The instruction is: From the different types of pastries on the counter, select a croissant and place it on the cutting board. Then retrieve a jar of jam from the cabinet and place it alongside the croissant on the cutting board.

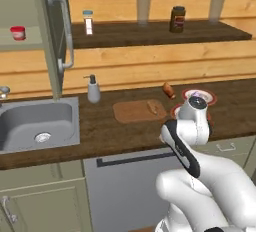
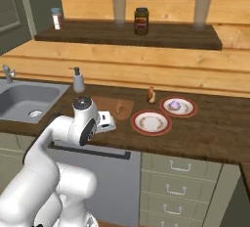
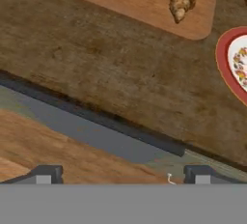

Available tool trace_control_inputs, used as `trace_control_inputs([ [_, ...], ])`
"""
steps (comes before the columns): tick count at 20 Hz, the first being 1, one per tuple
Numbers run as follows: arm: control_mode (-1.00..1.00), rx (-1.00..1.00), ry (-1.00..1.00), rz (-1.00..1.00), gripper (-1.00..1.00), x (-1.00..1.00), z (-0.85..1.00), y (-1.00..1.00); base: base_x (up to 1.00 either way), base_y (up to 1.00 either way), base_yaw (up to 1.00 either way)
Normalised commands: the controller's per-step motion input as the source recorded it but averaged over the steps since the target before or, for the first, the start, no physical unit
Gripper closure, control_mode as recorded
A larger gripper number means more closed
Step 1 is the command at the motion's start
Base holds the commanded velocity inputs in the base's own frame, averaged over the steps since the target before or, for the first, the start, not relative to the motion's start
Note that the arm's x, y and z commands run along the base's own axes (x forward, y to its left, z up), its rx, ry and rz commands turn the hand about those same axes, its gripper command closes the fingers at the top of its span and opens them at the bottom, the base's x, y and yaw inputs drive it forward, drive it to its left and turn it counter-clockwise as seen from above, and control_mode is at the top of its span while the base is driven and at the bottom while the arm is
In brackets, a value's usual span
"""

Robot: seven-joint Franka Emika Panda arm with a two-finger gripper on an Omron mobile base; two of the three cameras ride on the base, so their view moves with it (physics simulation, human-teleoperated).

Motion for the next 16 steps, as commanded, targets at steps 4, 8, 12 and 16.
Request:
trace_control_inputs([
  [4,1.0,0.0,0.0,0.0,-1.0,0.0,0.0,0.0,-1.0,0.38,0.0],
  [8,1.0,0.0,0.0,0.0,-1.0,0.0,0.0,0.0,-1.0,0.79,0.0],
  [12,1.0,0.0,0.0,0.0,-1.0,0.0,0.0,0.0,-0.86,0.99,0.04],
  [16,1.0,0.0,0.0,0.0,-1.0,0.0,0.0,0.0,-0.52,1.0,0.05],
])
